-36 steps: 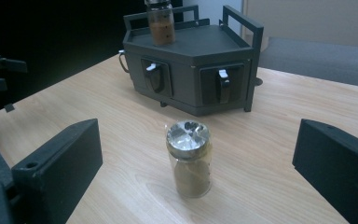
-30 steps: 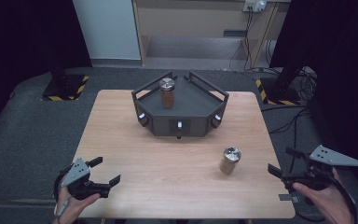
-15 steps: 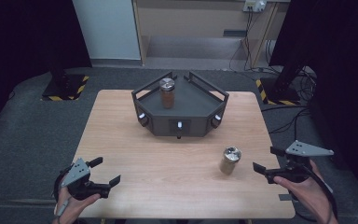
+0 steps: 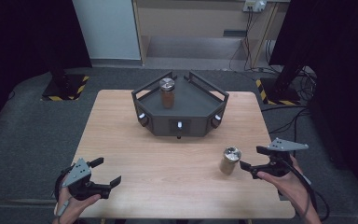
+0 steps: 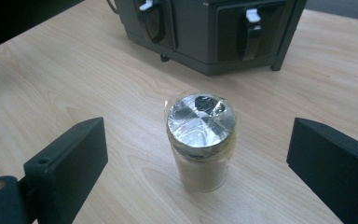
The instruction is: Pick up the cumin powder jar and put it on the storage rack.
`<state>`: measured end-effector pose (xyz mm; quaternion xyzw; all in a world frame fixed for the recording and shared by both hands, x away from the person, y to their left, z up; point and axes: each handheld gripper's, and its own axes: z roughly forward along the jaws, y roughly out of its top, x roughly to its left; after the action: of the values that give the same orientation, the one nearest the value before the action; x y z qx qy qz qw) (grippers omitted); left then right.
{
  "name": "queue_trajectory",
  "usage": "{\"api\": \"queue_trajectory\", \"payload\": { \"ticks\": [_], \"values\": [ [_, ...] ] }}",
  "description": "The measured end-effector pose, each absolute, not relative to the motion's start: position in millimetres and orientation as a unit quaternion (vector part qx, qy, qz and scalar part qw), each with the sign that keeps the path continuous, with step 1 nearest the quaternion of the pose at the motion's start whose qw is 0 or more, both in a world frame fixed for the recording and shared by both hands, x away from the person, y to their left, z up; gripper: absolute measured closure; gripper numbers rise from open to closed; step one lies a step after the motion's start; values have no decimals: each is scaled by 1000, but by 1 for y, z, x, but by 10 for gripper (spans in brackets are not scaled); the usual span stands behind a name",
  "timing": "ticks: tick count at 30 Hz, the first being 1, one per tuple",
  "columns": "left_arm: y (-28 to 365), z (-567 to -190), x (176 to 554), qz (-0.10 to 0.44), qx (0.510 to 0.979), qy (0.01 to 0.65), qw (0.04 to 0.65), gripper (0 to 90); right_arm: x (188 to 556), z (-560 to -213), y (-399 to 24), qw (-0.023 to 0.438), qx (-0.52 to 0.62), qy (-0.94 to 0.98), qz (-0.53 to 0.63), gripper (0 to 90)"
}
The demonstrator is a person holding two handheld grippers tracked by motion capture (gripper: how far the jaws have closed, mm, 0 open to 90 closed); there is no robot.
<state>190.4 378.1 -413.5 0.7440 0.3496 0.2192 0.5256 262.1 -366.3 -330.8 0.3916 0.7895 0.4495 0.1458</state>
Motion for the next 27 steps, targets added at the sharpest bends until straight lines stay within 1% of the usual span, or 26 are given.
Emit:
{"api": "queue_trajectory", "payload": {
  "ticks": [14,22,27],
  "values": [
    [378,-413,190,219,745,346,527,9,286,-349,-344,135,405,797,427,79],
    [378,-413,191,218,746,345,526,9,296,-359,-327,143,407,804,409,101],
    [378,-413,190,219,746,345,526,9,304,-365,-319,148,409,807,401,133]
  ]
}}
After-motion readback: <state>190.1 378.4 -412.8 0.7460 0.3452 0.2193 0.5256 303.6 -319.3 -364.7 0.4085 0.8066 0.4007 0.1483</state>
